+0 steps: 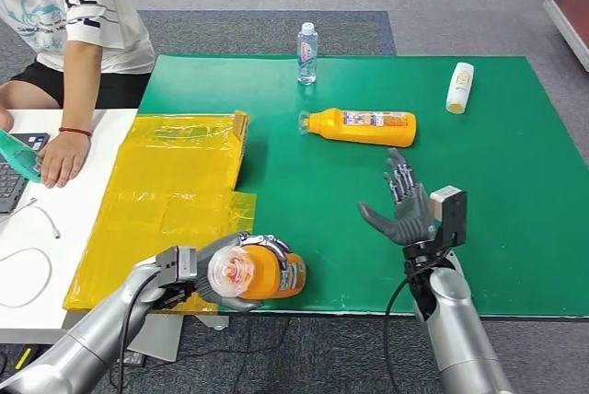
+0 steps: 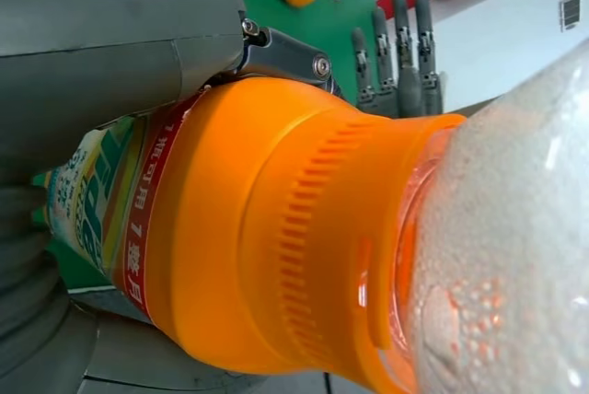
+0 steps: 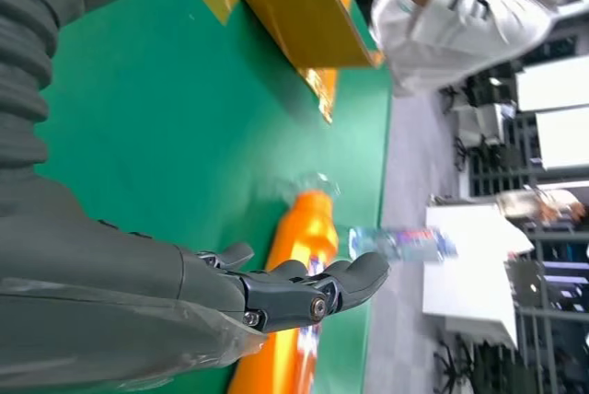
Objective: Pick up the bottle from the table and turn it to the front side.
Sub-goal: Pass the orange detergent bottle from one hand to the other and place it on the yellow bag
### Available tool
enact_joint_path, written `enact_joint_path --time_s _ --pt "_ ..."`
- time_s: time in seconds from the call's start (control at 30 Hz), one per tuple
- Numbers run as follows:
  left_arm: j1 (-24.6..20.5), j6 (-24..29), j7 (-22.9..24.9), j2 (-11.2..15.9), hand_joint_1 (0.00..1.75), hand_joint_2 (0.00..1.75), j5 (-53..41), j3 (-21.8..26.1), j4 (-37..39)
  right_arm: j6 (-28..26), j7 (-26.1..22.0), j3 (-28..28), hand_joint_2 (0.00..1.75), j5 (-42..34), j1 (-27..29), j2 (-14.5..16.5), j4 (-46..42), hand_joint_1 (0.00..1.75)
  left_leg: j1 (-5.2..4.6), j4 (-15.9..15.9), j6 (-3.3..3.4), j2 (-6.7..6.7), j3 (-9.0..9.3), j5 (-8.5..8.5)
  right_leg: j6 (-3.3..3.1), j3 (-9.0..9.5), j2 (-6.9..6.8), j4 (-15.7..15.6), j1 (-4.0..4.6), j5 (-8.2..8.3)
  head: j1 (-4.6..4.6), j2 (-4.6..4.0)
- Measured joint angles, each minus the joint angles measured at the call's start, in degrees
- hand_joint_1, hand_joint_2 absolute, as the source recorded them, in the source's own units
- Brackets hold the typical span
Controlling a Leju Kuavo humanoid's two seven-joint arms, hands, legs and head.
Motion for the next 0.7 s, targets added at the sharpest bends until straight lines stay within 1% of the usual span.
enact_joint_path --time_s 0.17,0.23,0.3,0.37,0.47,0.53,0.63,0.7 --pt "-1.32 4.09 -0.17 1.94 1.75 1.75 -2.67 -2.56 -1.17 1.01 0.02 -3.06 1.75 0.16 0.20 -0.26 -0.62 0.00 0.01 0.00 -0.01 0.00 0.01 0.02 -0.01 -0.01 0.01 0.00 0.01 0.01 -0.01 0.00" --pt "-2.58 6.96 -0.12 2.77 1.75 1.75 -5.38 -3.70 -1.18 1.04 -0.18 -3.63 1.75 0.57 0.33 -0.29 -0.63 0.00 0.01 0.00 -0.02 0.00 0.01 0.04 -0.01 0.00 0.00 0.00 0.02 0.02 -0.02 0.00" --pt "-4.53 10.57 0.90 3.64 1.75 1.75 -9.14 -4.84 -1.09 0.86 -0.64 -4.09 1.75 1.11 0.52 -0.33 -0.63 0.00 0.02 0.00 -0.03 0.00 0.01 0.08 -0.02 -0.01 0.00 0.00 0.03 0.04 0.00 0.00" --pt "-7.31 13.35 3.41 4.78 1.75 1.75 -11.94 -5.70 -0.94 0.56 -1.15 -4.54 1.75 1.64 0.78 -0.39 -0.63 0.00 0.04 0.00 -0.06 0.01 0.01 0.11 -0.08 -0.04 0.02 0.00 0.04 0.11 0.00 0.00" --pt "-12.57 13.45 7.28 7.05 1.75 1.75 -11.80 -6.15 -0.83 0.34 -1.70 -5.21 1.75 2.37 1.59 -0.50 -0.63 0.00 0.05 0.00 -0.11 0.06 0.00 0.16 -0.15 -0.09 0.06 0.01 0.05 0.21 -0.02 0.00" --pt "-15.82 12.81 8.56 8.31 1.75 1.75 -10.98 -6.13 -0.83 0.32 -1.87 -5.50 1.75 2.64 2.12 -0.55 -0.63 0.00 0.06 0.00 -0.11 0.06 0.00 0.20 -0.15 -0.08 0.06 0.02 0.06 0.22 -0.02 0.00" --pt "-19.17 12.61 9.49 9.30 1.75 1.75 -10.27 -6.19 -0.83 0.33 -1.93 -5.66 1.75 3.01 2.32 -0.55 -0.63 0.00 0.06 0.00 -0.12 0.05 0.00 0.22 -0.14 -0.07 0.05 0.03 0.06 0.21 -0.02 0.00" --pt "-20.95 12.59 11.12 9.79 1.75 1.75 -9.15 -6.25 -0.83 0.37 -1.93 -5.69 1.75 3.56 2.43 -0.55 -0.61 0.00 0.06 0.00 -0.11 0.05 -0.01 0.22 -0.14 -0.09 0.05 0.02 0.05 0.21 -0.01 0.00"
